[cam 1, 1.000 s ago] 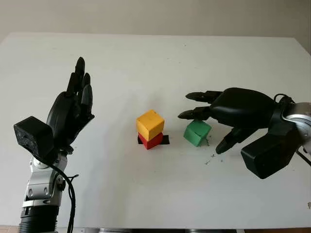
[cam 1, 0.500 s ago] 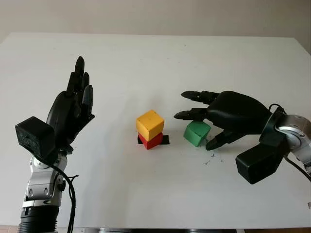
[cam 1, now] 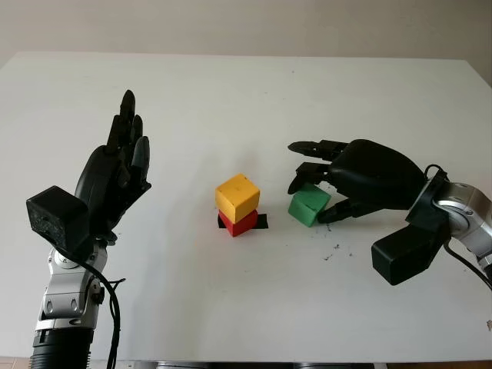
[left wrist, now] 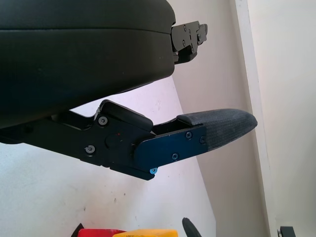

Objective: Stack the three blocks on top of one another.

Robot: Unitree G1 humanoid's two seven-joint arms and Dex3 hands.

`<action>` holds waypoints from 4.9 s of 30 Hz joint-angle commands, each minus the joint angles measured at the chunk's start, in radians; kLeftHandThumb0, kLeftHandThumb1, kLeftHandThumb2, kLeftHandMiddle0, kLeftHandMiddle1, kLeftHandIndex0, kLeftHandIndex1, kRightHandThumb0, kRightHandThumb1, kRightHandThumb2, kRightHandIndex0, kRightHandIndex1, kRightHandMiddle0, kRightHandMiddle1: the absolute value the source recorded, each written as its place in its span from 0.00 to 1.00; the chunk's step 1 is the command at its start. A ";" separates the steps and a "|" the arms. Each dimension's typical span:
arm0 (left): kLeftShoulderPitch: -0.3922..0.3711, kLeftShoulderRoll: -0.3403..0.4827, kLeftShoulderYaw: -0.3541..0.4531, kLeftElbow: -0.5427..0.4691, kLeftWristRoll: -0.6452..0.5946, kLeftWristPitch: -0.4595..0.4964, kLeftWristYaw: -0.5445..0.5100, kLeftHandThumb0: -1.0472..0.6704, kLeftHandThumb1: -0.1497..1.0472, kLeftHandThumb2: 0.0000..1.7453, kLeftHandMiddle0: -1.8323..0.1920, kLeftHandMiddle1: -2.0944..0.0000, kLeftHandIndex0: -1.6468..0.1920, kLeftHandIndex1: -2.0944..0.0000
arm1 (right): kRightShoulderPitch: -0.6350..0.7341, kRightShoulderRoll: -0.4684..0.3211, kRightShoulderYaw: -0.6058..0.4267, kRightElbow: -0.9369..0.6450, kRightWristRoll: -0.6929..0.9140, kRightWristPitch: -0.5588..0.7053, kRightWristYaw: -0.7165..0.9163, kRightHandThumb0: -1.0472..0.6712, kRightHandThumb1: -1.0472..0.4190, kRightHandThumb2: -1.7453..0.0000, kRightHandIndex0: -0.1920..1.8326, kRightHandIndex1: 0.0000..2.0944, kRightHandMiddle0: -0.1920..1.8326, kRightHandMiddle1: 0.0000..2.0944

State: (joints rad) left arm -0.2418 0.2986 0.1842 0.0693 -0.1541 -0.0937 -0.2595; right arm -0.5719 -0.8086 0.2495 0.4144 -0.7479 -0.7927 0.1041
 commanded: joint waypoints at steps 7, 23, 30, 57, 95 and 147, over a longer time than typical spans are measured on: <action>0.007 0.002 0.000 -0.014 0.005 -0.003 0.001 0.15 1.00 0.38 1.00 1.00 1.00 1.00 | -0.039 -0.029 0.002 -0.003 -0.014 0.012 0.023 0.37 0.04 0.97 0.25 0.03 0.26 0.67; 0.006 -0.004 -0.015 -0.019 0.021 -0.005 0.011 0.16 1.00 0.38 1.00 1.00 1.00 1.00 | -0.276 0.000 -0.019 0.007 0.240 0.184 0.387 0.35 0.07 0.97 0.25 0.02 0.33 0.58; 0.002 -0.014 -0.023 -0.019 0.020 0.002 0.012 0.15 1.00 0.41 1.00 1.00 1.00 1.00 | -0.414 0.060 -0.012 -0.016 0.398 0.368 0.635 0.35 0.08 0.97 0.24 0.02 0.31 0.66; -0.013 -0.033 -0.035 0.003 0.037 -0.003 0.036 0.12 1.00 0.42 1.00 1.00 1.00 1.00 | -0.526 0.242 0.069 -0.319 0.407 0.861 0.847 0.37 0.09 0.97 0.24 0.02 0.28 0.78; 0.013 -0.053 -0.036 -0.012 0.054 -0.011 0.055 0.11 1.00 0.43 1.00 1.00 1.00 1.00 | -0.498 0.311 0.136 -0.341 0.334 0.843 0.827 0.37 0.08 0.97 0.23 0.02 0.26 0.83; 0.023 -0.062 -0.039 -0.027 0.067 -0.002 0.065 0.11 1.00 0.43 1.00 1.00 1.00 1.00 | -0.477 0.315 0.154 -0.318 0.322 0.855 0.867 0.35 0.07 0.97 0.25 0.03 0.28 0.79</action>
State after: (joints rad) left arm -0.2293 0.2348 0.1480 0.0554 -0.0910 -0.0898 -0.1966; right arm -1.0471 -0.4948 0.3999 0.0959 -0.4293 0.0619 0.9670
